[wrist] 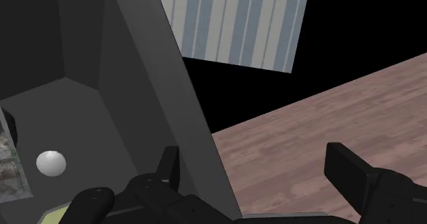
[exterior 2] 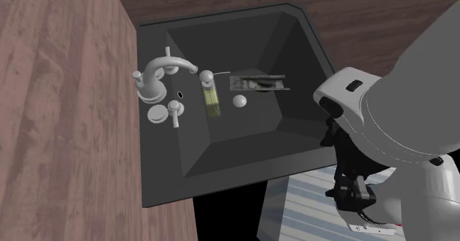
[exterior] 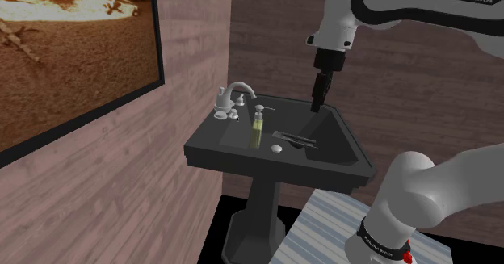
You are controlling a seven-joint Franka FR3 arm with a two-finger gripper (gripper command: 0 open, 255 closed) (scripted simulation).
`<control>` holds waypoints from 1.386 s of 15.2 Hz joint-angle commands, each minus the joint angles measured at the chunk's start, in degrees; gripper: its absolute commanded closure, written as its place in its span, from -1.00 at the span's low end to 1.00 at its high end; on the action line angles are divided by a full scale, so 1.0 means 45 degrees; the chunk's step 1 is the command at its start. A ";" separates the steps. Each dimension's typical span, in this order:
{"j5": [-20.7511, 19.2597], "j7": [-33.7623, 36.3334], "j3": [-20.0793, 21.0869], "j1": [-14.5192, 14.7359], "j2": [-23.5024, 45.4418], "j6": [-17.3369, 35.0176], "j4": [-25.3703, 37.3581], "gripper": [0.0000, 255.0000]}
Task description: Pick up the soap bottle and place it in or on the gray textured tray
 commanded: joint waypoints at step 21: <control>-0.1933 -0.3371 -0.2081 -0.0795 0.6886 0.6243 0.1665 -1.00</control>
